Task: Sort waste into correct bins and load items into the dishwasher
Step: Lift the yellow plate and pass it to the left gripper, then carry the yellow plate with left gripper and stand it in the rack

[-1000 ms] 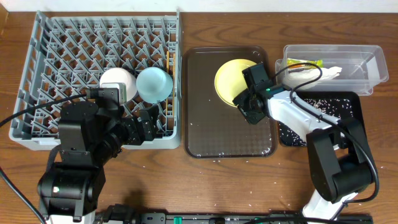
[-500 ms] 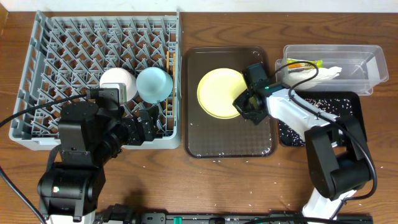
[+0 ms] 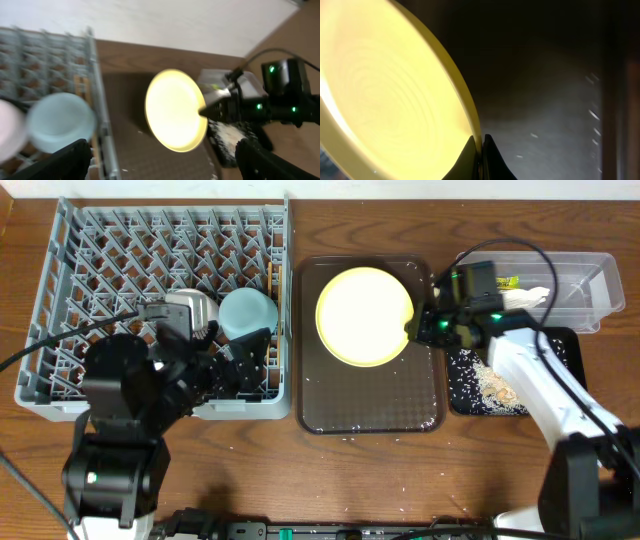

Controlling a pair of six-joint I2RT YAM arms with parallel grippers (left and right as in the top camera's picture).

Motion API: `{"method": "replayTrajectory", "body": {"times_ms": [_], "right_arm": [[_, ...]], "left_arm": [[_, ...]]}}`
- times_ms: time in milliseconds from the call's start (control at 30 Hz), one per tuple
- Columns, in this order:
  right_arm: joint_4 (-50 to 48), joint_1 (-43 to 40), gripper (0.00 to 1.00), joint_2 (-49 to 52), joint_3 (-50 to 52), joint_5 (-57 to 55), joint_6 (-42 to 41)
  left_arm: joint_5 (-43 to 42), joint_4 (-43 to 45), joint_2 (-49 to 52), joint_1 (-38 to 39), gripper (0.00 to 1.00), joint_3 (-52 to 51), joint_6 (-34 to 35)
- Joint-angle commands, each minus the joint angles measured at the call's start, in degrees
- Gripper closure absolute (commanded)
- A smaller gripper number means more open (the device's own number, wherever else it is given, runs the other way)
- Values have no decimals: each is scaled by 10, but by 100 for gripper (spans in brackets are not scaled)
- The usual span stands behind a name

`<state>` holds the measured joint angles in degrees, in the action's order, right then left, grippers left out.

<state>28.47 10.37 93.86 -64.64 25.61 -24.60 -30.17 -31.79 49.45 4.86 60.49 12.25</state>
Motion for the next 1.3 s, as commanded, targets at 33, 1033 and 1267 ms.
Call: {"method": "replayTrajectory", "body": {"times_ms": [33, 1033, 1267], "right_arm": [[-13, -12, 99, -45, -1, 189, 131], [-40, 58, 68, -103, -1, 239, 177], [-37, 27, 35, -104, -1, 237, 177]], "left_arm": [[-166, 15, 68, -3, 7, 12, 38], [-124, -41, 181, 9, 92, 12, 39], [-55, -69, 159, 9, 92, 41, 25]]}}
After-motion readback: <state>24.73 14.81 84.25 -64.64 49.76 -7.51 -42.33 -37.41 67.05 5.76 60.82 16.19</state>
